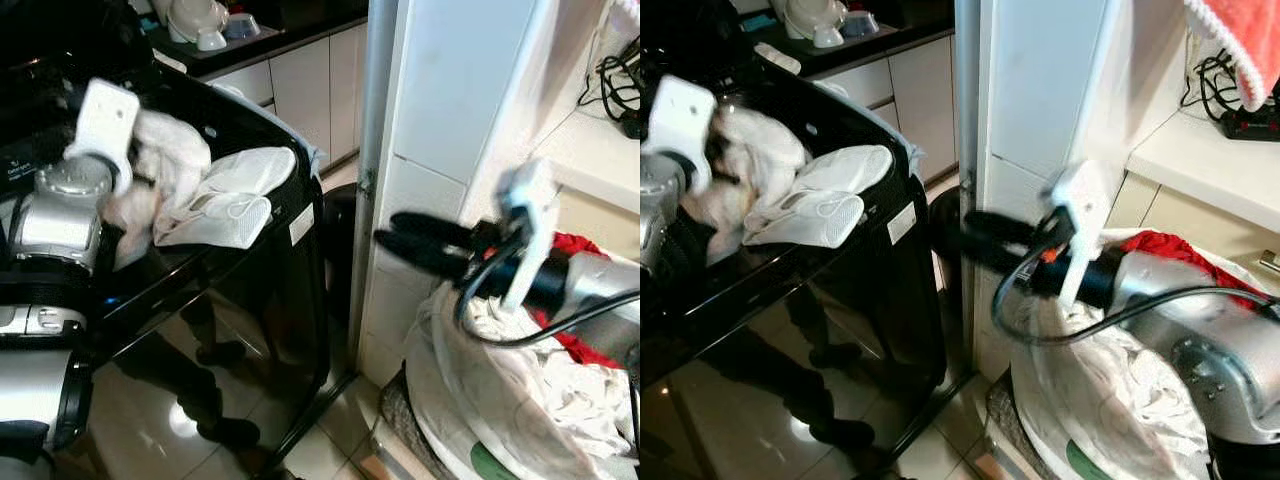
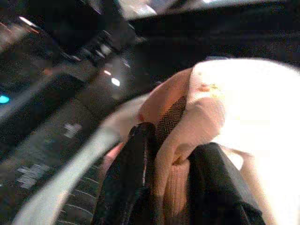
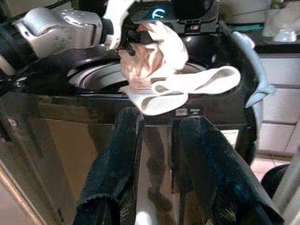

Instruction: Clothes washing

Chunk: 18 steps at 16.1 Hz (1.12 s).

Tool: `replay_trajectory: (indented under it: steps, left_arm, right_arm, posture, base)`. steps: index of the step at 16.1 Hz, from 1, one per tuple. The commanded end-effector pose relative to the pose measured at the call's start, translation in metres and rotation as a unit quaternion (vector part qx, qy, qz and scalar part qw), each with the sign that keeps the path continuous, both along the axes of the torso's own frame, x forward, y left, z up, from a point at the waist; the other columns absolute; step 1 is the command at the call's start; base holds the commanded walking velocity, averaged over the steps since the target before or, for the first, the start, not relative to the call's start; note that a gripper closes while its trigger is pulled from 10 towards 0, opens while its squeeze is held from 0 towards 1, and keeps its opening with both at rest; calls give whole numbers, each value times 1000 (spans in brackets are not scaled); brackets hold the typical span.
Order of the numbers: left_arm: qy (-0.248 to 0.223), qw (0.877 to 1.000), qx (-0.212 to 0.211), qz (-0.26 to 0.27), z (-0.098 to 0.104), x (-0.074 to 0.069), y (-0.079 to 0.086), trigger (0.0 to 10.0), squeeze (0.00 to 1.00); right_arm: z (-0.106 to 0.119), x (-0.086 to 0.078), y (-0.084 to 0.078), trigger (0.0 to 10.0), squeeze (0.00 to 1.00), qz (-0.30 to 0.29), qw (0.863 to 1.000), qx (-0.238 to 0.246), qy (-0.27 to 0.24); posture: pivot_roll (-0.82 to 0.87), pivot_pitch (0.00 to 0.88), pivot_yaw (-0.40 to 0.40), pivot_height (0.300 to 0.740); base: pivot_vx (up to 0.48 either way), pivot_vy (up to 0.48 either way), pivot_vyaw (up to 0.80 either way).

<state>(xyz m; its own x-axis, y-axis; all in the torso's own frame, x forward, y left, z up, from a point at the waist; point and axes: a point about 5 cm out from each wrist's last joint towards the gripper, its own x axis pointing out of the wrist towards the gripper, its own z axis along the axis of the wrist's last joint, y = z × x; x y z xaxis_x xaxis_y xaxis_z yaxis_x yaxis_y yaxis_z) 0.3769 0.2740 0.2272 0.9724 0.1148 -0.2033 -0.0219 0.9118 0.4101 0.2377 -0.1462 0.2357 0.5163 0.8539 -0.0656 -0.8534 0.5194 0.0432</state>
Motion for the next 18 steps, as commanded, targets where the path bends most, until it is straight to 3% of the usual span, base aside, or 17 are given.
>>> replay_trajectory:
  steps: [1, 5, 9, 10, 11, 12, 13, 14, 15, 17, 18]
  left_arm:
    - [8, 1000, -10, -2, 2, -1, 3, 10000, 1000]
    - [47, 999, -13, -8, 6, -8, 3, 10000, 1000]
    - [71, 997, 10, -7, 7, -17, 10, 10000, 1000]
    - [64, 998, 10, -14, 9, -18, 7, 10000, 1000]
    - [38, 997, -20, -66, 14, -17, -9, 10000, 1000]
    - [-16, 977, -76, -197, 15, -19, -53, 10000, 0]
    - [-29, 951, -130, -281, 7, -30, -89, 10000, 0]
    - [-34, 933, -149, -326, 0, -40, -111, 10000, 0]
    - [-42, 923, -153, -350, -1, -46, -123, 10000, 0]
    - [-37, 892, -170, -418, -10, -68, -156, 10000, 0]
    - [-28, 868, -188, -459, -15, -83, -172, 10000, 0]
  right_arm:
    - [3, -2, 3, 10000, 0, 7, 1000, -4, -13]
    - [4, -2, 6, 10000, 0, 16, 1000, -2, -20]
    - [0, 6, -3, 10000, 0, -26, 999, -24, -22]
    - [0, 10, -6, 10000, 0, -51, 998, -31, -24]
    - [-3, 26, -19, 10000, 0, -134, 989, -53, -28]
    - [-14, 49, -45, 10000, 0, -282, 954, -99, -17]
    - [-24, 56, -67, 10000, 957, -364, 924, -117, 7]
    - [-31, 57, -81, 10000, 1000, -401, 904, -146, 13]
    - [-33, 56, -88, 10000, 1000, -419, 895, -151, 17]
    - [-44, 54, -111, 10000, 1000, -477, 861, -174, 36]
    - [-54, 52, -126, 10000, 1000, -503, 838, -206, 52]
  posture:
    - [-96, 0, 98, 740]
    - [-90, 0, 94, 740]
    - [-88, 0, 95, 740]
    - [-88, 0, 96, 740]
    - [-86, 0, 95, 740]
    - [-90, 0, 97, 740]
    - [-87, 0, 96, 740]
    - [-89, 0, 97, 740]
    - [-93, 0, 98, 740]
    - [-96, 0, 100, 740]
    - [-97, 0, 98, 740]
  base:
    - [0, 0, 0]
    - [0, 0, 0]
    - [0, 0, 0]
    - [0, 0, 0]
    - [0, 0, 0]
    - [0, 0, 0]
    - [0, 0, 0]
    - [0, 0, 0]
    - [0, 0, 0]
    - [0, 0, 0]
    - [0, 0, 0]
